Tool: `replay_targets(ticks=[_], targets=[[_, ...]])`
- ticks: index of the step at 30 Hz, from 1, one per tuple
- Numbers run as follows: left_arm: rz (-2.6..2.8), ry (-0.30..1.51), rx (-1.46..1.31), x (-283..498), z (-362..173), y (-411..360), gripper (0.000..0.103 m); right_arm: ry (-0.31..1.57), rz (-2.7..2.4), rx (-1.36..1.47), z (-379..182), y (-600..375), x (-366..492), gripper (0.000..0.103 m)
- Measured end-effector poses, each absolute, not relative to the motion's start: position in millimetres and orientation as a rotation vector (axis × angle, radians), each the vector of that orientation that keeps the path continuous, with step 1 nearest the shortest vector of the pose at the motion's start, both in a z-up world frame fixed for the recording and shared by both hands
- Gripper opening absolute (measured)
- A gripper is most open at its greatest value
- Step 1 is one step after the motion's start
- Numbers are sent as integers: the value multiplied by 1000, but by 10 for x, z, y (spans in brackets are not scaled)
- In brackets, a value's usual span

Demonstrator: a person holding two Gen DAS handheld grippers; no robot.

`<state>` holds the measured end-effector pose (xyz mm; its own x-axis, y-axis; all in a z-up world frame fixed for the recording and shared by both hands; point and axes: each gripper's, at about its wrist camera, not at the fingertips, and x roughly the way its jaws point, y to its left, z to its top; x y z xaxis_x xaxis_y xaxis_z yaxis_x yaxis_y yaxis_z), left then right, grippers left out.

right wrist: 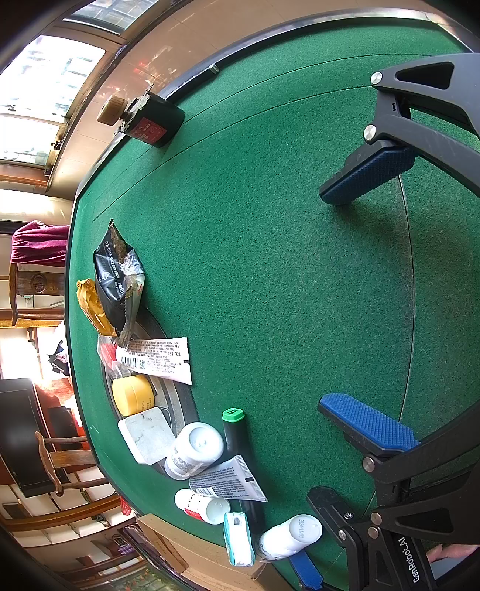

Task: Organize objects
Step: 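Lower the left tool onto the large white medicine bottle and close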

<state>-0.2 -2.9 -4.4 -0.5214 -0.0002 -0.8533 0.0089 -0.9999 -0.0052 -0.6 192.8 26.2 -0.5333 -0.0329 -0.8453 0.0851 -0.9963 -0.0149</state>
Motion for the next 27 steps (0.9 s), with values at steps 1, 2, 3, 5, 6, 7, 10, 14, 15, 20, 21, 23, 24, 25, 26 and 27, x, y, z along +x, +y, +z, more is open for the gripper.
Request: replay_targets(ticks=[1, 2, 3, 5, 6, 7, 10, 14, 15, 20, 21, 23, 24, 25, 26, 27], targets=[[-2737, 12, 1536, -4, -43, -22, 103, 84, -2692, 1482, 261, 1927, -7, 103], [-2737, 11, 1537, -2, -44, -18, 103, 83, -2692, 1482, 261, 1928, -8, 103], [-2739, 11, 1539, -12, -35, 1, 103, 83, -2691, 1482, 260, 1928, -11, 103], [-2745, -1, 1555, -21, -23, 13, 103, 95, -2679, 1478, 255, 1933, -25, 103], [-2745, 0, 1567, -18, -19, -5, 103, 109, -2663, 1479, 256, 1936, -30, 103], [-2742, 10, 1571, -5, -11, -35, 103, 120, -2633, 1490, 260, 1957, -53, 103], [-2780, 119, 1589, 65, 48, -169, 103, 126, -2582, 1512, 310, 2041, -61, 103], [-2797, 186, 1562, 178, 90, -317, 103, 189, -2694, 1369, 593, 2162, 24, 102], [-2799, 223, 1565, 189, 97, -350, 103, 181, -2717, 1322, 699, 2179, 25, 102], [-2788, 273, 1534, 252, 155, -419, 103, 42, -2742, 1105, 1217, 2094, -139, 103], [-2785, 258, 1527, 269, 170, -412, 103, 36, -2740, 1052, 1287, 2018, -179, 103], [-2786, 214, 1494, 300, 200, -379, 103, 46, -2742, 980, 1336, 1858, -304, 103], [-2771, 195, 1491, 308, 196, -376, 103, 20, -2728, 936, 1314, 1826, -337, 103], [-2762, 205, 1502, 309, 188, -392, 103, -14, -2718, 882, 1249, 1816, -355, 103], [-2760, 241, 1506, 300, 182, -413, 103, -22, -2710, 870, 1178, 1815, -358, 103], [-2744, 290, 1502, 277, 176, -456, 103, -3, -2691, 901, 1078, 1813, -393, 102]])
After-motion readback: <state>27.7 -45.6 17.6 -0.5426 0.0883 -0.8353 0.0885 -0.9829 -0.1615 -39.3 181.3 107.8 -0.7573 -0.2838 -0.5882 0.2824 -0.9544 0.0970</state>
